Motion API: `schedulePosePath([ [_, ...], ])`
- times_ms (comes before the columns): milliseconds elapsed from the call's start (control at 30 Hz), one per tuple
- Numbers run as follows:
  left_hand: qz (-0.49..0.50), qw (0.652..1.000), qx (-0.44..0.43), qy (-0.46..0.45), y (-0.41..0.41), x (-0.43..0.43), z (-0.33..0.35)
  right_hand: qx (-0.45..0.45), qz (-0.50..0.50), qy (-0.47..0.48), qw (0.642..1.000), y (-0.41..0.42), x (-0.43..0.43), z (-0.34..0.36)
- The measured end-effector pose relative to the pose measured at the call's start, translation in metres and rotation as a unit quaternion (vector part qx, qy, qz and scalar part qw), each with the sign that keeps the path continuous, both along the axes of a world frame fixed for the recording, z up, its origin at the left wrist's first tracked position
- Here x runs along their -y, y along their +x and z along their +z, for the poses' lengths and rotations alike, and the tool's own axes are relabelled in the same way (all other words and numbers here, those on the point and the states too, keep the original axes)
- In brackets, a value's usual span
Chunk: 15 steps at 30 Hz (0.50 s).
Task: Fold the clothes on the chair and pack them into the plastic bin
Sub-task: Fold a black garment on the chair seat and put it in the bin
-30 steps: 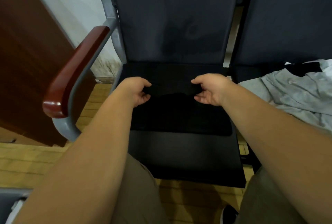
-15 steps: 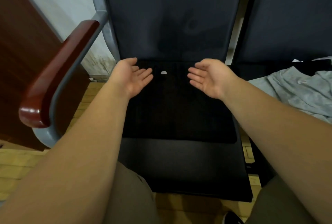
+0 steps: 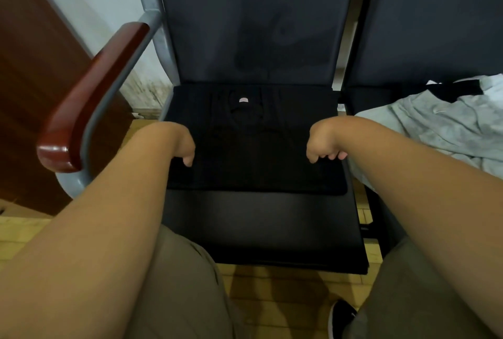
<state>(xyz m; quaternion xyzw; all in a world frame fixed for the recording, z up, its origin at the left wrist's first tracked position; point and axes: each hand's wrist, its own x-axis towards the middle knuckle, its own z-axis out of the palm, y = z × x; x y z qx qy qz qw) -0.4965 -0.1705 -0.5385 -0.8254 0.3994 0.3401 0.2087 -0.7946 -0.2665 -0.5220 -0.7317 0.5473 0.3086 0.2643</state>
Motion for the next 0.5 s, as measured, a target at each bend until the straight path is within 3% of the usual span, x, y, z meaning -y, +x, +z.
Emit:
schedulePosePath([
  [200, -0.017, 0.999, 0.024, 0.015, 0.006, -0.017, 0.003, -0.049, 0.086, -0.05, 0.994, 0.001, -0.019, -0.002],
  [500, -0.002, 0.99, -0.012, -0.139, 0.022, -0.039, 0.015, -0.029, 0.058, -0.066, 0.996, -0.009, -0.021, 0.007],
])
